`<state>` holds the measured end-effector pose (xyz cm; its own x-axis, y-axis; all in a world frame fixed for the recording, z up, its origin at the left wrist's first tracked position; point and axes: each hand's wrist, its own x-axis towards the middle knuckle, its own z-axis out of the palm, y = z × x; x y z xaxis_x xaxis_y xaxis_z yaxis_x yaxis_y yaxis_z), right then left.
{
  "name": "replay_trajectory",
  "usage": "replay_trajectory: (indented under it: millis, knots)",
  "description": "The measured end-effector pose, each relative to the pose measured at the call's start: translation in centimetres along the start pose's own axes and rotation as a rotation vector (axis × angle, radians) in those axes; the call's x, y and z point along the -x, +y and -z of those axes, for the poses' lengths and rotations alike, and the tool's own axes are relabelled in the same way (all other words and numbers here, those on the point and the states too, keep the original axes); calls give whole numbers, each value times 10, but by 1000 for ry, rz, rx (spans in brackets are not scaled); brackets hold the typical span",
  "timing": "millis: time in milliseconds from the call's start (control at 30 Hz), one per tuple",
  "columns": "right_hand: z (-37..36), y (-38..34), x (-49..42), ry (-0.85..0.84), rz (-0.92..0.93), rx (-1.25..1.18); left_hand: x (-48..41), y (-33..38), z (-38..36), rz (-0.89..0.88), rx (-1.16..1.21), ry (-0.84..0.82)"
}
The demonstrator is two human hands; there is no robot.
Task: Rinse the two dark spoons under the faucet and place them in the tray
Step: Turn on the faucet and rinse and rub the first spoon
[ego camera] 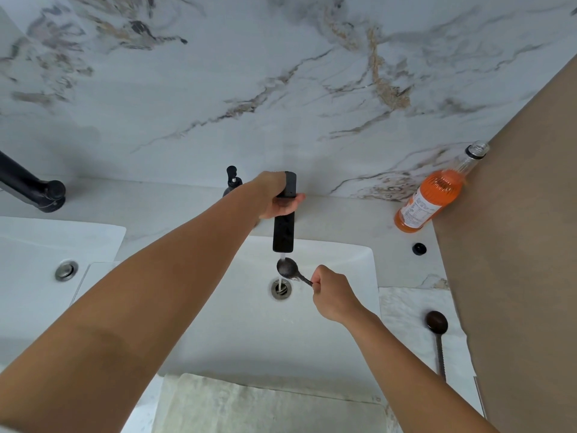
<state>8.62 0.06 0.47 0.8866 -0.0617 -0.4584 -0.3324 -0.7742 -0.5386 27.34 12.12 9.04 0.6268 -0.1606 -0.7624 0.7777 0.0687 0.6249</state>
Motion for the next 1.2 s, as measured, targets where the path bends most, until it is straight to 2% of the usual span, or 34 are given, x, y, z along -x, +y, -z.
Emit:
replay_trajectory:
  millis: [67, 133, 200, 267, 367, 433, 500, 600, 767, 800, 933, 1000, 1200]
  knots:
    - [-1, 0, 0, -9, -12, -20, -2, -10, 15, -106, -4, 121]
    - [-3, 0, -1, -7, -28, -51, -7, -34, 41, -218, 41, 335]
    - [-6, -1, -1, 2, -55, -107, -13, -74, 67, -195, 80, 454]
    - [-11, -2, -1, 15, -80, -171, -16, -121, 79, -28, 81, 405]
    - [-19, -4, -2, 39, -126, -279, -14, -169, 72, 195, 237, 120]
    - [-23, -5, -2, 46, -159, -336, -10, -182, 61, 203, 362, -77]
    - [-27, -7, -2, 53, -193, -379, -7, -186, 51, 142, 433, -173]
    - [-34, -8, 1, 68, -225, -422, -6, -183, 37, 57, 399, -128]
    - [-46, -15, 3, 70, -253, -527, -6, -183, 24, 0, 417, 45]
    - [-47, -17, 3, 72, -260, -550, -7, -183, 24, 3, 450, 38]
    - [-46, -16, 0, 87, -295, -593, -6, -177, 32, 51, 616, -170]
    - [-45, -14, 0, 64, -295, -650, -5, -174, 32, 36, 596, -175]
    - [-46, -26, 3, 27, -265, -735, -9, -180, 23, -15, 408, 47]
